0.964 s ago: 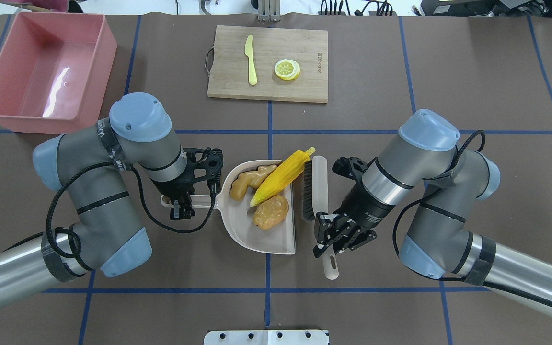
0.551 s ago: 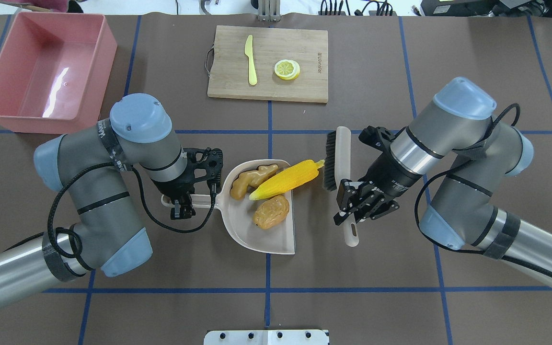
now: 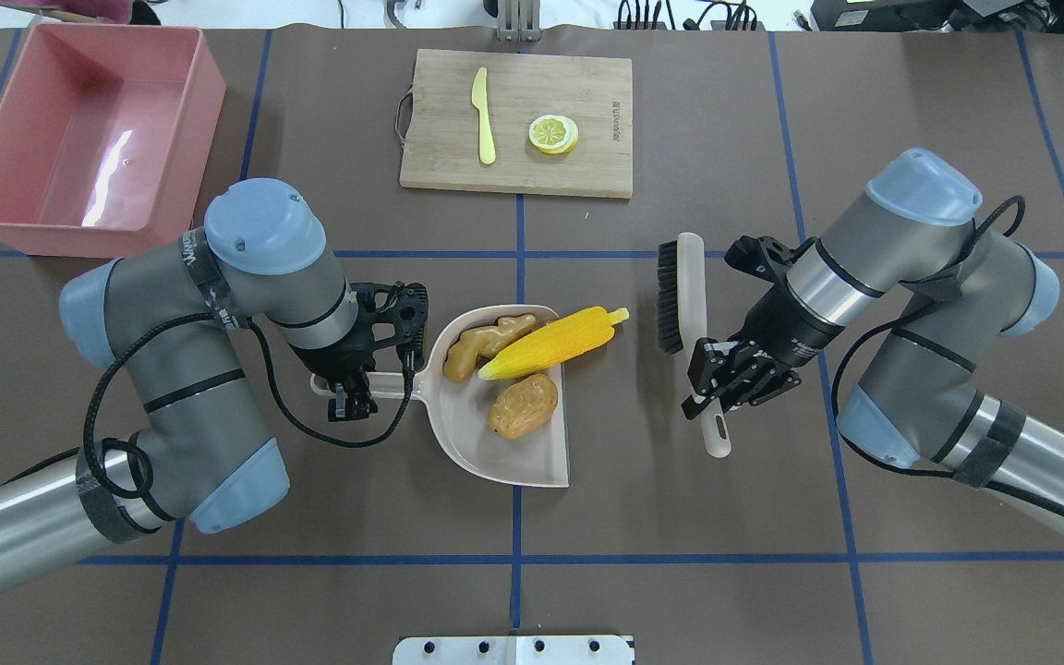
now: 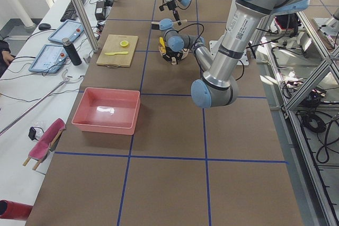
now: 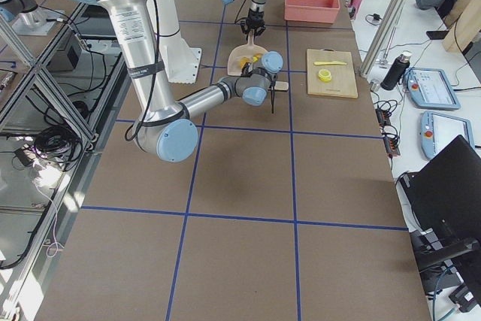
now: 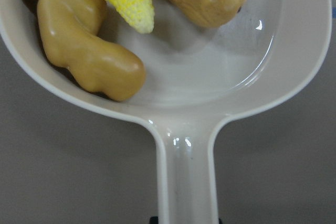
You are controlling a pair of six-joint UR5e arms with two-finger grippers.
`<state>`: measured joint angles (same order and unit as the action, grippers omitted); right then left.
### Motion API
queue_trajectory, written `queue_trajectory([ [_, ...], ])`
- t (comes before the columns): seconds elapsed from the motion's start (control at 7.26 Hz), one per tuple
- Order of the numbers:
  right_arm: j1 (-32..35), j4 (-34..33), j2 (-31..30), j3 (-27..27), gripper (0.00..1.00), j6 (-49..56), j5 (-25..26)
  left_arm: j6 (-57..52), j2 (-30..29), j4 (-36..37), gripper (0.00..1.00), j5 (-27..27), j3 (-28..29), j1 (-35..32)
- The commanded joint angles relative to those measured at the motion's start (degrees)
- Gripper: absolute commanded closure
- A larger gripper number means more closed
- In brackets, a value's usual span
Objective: Sweep and dump trash into bin
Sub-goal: 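Lift the brush and sweep again, pushing the vegetables deeper into the dustpan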
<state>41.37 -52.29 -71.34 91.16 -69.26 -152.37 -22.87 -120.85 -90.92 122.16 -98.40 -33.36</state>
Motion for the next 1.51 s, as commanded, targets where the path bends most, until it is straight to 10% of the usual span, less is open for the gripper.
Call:
queue_trajectory([
  [0.0,-3.29,0.08,0.15,-1.95,1.00,3.52,0.32,0.20,0.35,-0.04,1.00,0.01,-0.39,-0.04],
  [1.38,-9.99,-4.22,7.62,-2.39,1.00,1.59,4.98,0.19,1.06,-2.84,1.00,0.01,-2.06,-0.48],
])
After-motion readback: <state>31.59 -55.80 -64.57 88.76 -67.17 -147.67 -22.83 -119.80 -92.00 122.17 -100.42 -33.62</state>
